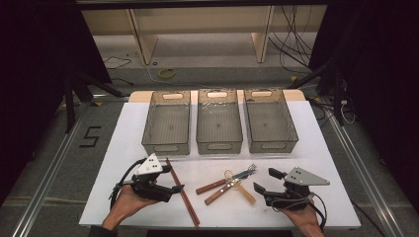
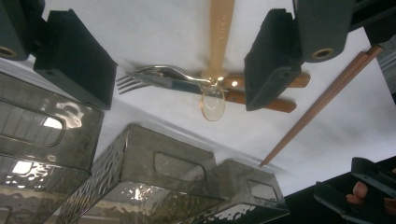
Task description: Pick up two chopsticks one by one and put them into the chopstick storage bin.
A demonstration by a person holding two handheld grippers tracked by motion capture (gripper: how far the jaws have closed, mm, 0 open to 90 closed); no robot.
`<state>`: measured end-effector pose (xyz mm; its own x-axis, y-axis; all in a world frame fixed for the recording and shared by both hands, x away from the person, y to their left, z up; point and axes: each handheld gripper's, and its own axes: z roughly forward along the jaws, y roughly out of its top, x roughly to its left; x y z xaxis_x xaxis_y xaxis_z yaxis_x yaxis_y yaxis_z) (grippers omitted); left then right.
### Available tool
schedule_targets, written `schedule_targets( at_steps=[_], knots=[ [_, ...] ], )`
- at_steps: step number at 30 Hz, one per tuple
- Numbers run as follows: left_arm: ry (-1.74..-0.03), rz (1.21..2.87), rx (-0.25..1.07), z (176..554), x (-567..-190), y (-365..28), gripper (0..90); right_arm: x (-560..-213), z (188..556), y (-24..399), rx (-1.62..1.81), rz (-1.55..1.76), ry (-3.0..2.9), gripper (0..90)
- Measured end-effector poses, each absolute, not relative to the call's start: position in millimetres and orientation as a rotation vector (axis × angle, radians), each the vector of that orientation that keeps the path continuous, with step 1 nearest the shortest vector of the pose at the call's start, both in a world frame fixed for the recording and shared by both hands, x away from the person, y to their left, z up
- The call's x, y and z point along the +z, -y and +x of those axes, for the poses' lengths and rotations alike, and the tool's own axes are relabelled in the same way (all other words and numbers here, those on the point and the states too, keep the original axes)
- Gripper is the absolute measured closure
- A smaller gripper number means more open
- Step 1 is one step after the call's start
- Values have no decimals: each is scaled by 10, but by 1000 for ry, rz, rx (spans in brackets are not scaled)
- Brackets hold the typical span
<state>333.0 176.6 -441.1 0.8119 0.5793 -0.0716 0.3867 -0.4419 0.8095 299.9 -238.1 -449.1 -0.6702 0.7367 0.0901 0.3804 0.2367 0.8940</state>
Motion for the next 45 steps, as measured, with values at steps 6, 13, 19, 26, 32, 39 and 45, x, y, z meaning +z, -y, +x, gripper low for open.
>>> schedule_targets(
  at_steps=[6,13,19,26,32,39,45],
  knots=[
    [-648,2223,252,3391,-4370,-1684,262,-4500,3008,2371,1403,1033,-2176,261],
    [-643,2307,226,3441,-4406,-1595,359,-4508,3016,2369,1400,1032,-2187,261],
    [-791,2330,205,3477,-4460,-1486,381,-4512,3020,2362,1397,1037,-2190,262],
    [-853,2344,196,3514,-4542,-1484,366,-4510,3018,2364,1403,1036,-2192,264],
    [-785,2379,185,3518,-4545,-1461,402,-4514,3018,2355,1400,1034,-2198,264],
    [-645,2452,139,3531,-4565,-1444,424,-4517,3023,2360,1403,1035,-2200,265],
    [-531,2505,120,3541,-4611,-1426,400,-4519,3023,2359,1402,1036,-2201,266]
  ],
)
